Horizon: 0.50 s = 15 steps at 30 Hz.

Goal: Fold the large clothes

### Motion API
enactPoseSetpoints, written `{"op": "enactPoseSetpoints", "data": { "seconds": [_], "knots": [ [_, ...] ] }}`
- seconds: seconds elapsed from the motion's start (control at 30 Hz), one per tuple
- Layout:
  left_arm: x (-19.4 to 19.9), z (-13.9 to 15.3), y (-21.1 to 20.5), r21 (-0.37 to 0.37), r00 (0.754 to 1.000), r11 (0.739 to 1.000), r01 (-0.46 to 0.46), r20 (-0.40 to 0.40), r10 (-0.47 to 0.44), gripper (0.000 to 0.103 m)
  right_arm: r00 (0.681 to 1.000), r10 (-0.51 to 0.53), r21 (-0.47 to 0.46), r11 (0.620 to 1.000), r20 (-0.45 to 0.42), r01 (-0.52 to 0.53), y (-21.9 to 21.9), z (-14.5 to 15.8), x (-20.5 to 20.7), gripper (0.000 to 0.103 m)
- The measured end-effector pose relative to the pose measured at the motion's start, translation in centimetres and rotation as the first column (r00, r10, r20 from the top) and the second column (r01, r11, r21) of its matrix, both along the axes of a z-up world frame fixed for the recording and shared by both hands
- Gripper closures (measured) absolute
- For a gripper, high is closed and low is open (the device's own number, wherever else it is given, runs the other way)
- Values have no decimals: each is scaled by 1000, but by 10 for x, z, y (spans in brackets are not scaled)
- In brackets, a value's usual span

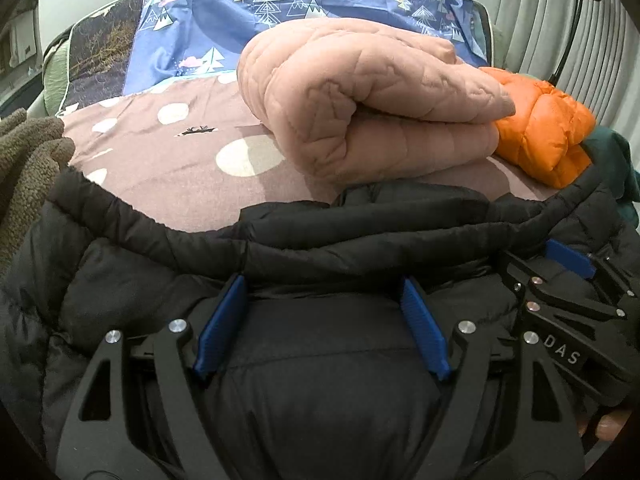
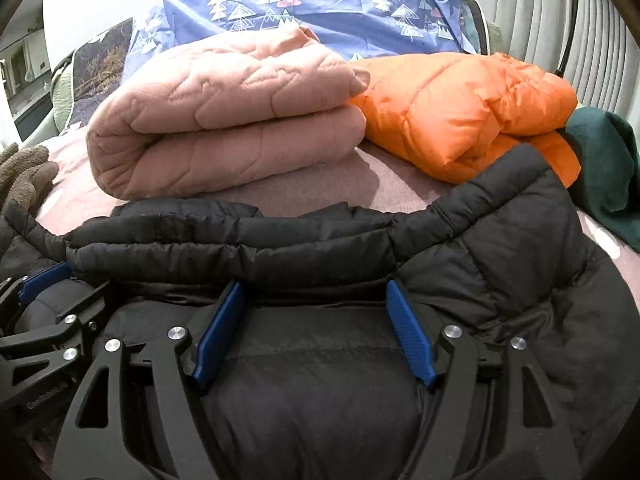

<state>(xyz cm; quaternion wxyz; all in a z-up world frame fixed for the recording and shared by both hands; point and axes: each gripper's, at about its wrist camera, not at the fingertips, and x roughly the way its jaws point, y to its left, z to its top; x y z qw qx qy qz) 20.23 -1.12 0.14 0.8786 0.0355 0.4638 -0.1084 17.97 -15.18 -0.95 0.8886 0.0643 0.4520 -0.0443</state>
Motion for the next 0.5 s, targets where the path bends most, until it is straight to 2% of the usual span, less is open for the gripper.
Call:
{"op": "enactPoseSetpoints", "data": {
  "seconds": [0.13,0.37,0.5],
  "knots": [
    [-10,13,1,37,1000,999,-8,11,7,23,999,3,-8,1000,32,-3,-3,18,-15,30],
    [-43,45,8,23,999,1000,-11,30,10,25,997,-16,31,999,80,14,-1,47,-53,30],
    [-54,28,13,41,1000,999,-13,19,12,21,999,14,-6,1000,29,-14,7,19,-58,29]
  ]
}}
